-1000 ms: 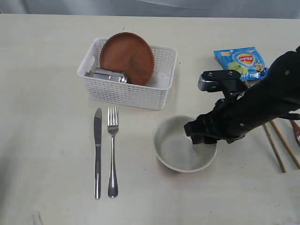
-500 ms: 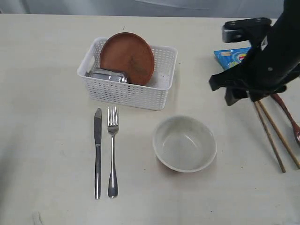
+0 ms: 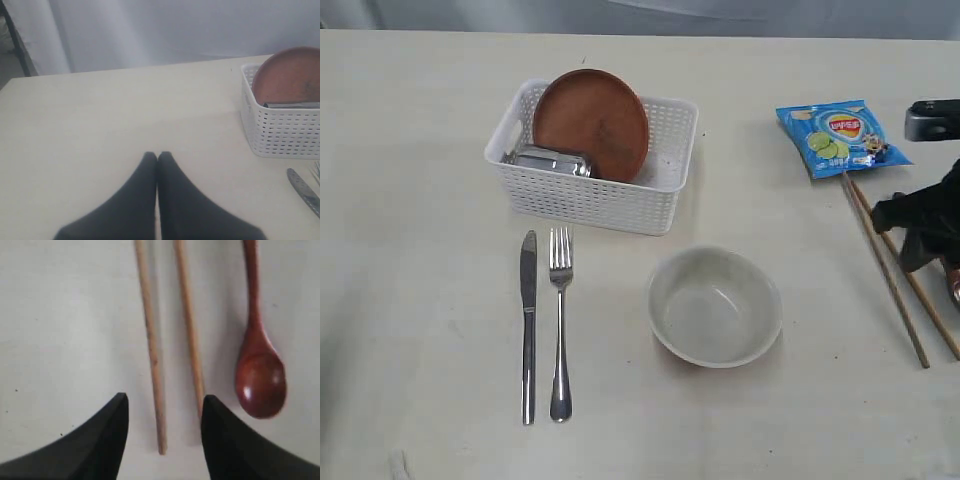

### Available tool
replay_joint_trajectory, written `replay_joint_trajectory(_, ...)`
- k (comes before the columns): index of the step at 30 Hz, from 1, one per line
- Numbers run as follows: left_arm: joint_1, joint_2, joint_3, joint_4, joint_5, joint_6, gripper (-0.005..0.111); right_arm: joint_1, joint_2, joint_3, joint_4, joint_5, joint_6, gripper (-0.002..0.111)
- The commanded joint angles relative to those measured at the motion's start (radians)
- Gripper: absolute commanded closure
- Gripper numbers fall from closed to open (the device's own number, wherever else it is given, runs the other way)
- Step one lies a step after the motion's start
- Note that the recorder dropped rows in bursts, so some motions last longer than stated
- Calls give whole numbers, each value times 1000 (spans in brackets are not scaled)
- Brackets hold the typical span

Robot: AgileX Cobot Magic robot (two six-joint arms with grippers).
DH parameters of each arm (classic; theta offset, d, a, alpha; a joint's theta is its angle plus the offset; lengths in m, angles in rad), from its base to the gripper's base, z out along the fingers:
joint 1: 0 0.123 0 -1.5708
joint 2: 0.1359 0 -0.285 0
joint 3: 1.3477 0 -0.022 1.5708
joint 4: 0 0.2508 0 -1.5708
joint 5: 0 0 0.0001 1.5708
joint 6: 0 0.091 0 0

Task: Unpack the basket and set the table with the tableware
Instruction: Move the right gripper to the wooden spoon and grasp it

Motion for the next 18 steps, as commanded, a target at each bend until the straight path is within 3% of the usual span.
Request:
replay_joint_trajectory(1,-4,-3,3,0,-10,2,107,28,0,31,2,-114,-46,64)
replay_joint_trajectory(7,-4,-3,3,0,-10,2,107,28,5,1,-417,-135,400,65)
replay_joint_trajectory(18,-4,-3,3,0,-10,2,107,28,298,-143,-419,-111,265,65)
